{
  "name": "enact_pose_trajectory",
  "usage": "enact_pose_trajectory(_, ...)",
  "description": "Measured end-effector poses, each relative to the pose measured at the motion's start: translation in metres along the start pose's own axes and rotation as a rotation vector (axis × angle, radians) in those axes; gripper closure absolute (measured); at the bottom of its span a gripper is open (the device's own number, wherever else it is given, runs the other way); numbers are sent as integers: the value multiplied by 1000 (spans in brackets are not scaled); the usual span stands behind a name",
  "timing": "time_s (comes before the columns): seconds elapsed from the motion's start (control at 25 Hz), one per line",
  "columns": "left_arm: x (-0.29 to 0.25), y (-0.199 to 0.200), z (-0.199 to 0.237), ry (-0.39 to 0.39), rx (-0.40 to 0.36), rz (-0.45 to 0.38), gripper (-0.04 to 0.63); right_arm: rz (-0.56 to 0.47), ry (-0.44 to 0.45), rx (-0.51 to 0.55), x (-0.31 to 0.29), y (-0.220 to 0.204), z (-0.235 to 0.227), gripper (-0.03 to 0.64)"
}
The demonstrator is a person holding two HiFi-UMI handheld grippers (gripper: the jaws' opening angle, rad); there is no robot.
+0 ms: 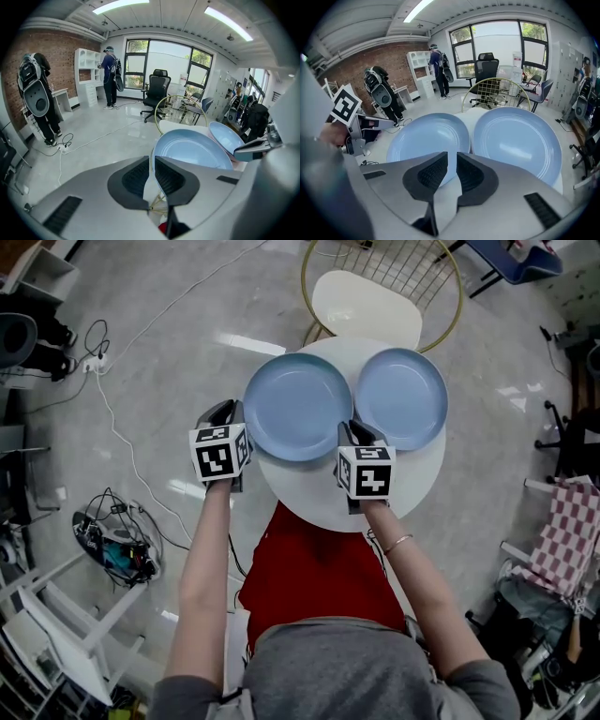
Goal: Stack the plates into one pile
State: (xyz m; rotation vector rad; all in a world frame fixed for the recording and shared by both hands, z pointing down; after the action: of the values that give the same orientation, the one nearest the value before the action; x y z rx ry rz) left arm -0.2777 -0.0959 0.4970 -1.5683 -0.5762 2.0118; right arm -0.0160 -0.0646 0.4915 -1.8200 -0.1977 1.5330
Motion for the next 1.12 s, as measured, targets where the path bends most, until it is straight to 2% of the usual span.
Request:
enact_pose_trajectory(0.28,-13,0,9,-41,11,37,522,63,-37,-62,-5,-12,6,558)
enact_pose_trajectory(0.48,-26,4,12,-52,1,58,508,104,-41,-132,-13,-21,4,508)
enact_pose_trajectory(1.12,-65,1,4,-139,12,179,506,172,-28,-220,-34,-28,-2,506)
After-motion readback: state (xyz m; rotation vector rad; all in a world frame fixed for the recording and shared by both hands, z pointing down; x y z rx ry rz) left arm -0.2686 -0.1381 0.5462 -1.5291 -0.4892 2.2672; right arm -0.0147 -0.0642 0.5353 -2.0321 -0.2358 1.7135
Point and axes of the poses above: the fingertips, and each gripper's own axes: x backward along the fingers, z to its left, y out of its top, the point moved 6 cm from there along x, backward along the fingers, and after that the axes turned 11 degrees about x, right-handed, at the moved point
